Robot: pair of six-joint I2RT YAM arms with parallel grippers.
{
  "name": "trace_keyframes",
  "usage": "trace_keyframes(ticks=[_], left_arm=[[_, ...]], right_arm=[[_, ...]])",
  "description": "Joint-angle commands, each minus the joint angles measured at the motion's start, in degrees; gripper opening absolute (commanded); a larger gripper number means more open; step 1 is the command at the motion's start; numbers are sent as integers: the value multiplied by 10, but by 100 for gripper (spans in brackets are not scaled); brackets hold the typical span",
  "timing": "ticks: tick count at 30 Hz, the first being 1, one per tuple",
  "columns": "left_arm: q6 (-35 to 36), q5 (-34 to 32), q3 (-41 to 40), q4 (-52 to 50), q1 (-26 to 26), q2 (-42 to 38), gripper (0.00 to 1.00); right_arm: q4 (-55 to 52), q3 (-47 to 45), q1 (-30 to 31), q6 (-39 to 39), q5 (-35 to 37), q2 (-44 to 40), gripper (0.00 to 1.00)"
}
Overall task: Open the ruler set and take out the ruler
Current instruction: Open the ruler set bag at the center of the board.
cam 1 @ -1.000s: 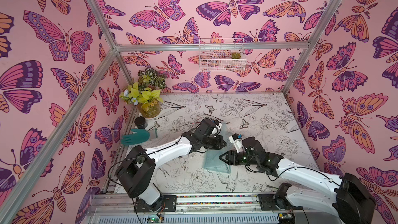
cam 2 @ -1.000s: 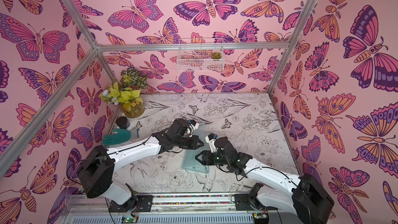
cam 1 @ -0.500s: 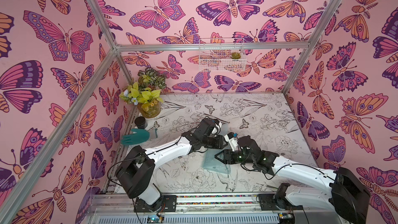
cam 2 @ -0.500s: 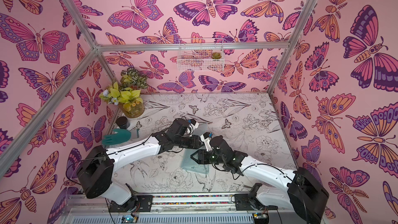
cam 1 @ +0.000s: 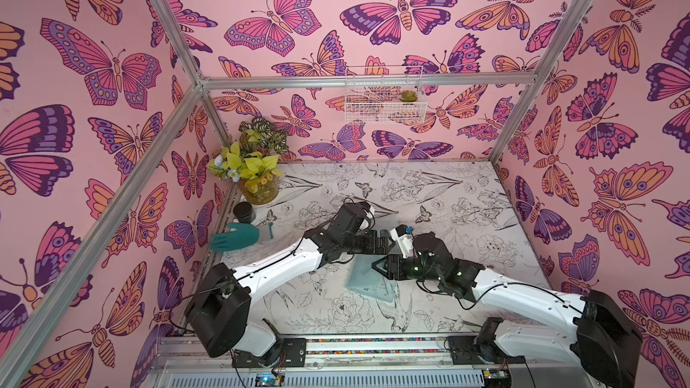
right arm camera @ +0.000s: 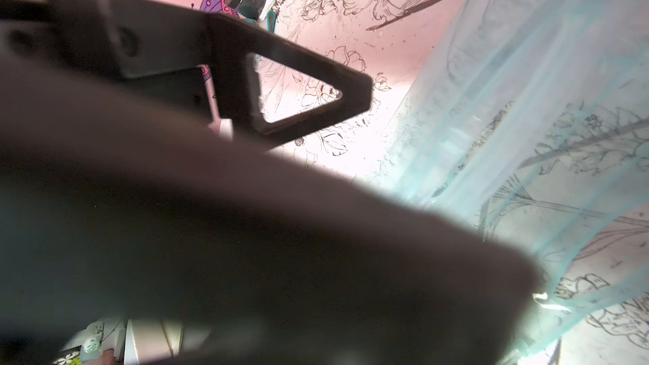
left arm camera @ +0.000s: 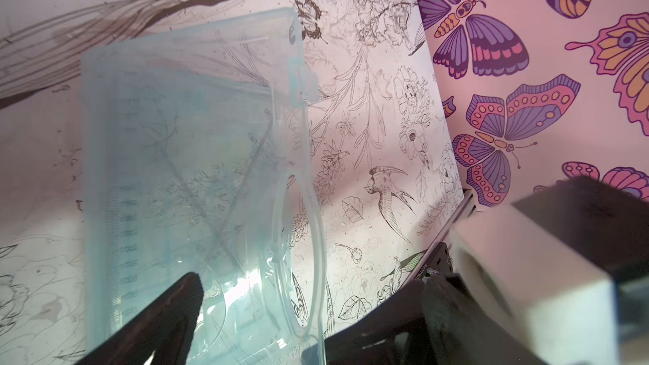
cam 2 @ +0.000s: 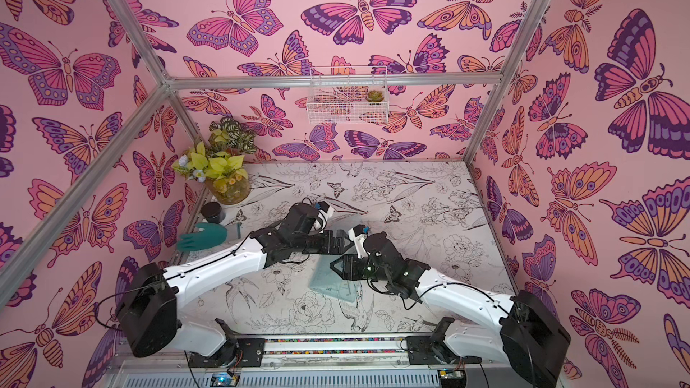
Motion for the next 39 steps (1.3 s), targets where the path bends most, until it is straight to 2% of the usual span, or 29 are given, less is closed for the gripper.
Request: trace_keyframes(ticks=[1,7,15,21,28,32,36,39], left_arm=[[14,-40,-9,-27,18,-52,100],[26,-91,-26,-88,85,-184,100],[52,-130,-51,-171,150,-314,100],[48,-149,-87,-198,163,-386,100],[40,-142,-115,-216,169,-421,100],[13,-180,-131,-221,173,-446,100],[-12,-221,-162,-212,174,-491,100],[2,-217,-187,-188,174,-522,100]], right_arm=[[-13,25,7,-17,-15,14,53],[-16,55,7,-23,-25,42,52],[-43,157,26,-52,-31,122,52],[-56,256,56,-69,-39,224,51],[-41,312,59,-66,-54,342,51],[-54,330,59,-78,-46,363,51],[-82,336,58,-101,-26,345,51],[-106,337,59,-116,-10,324,52]])
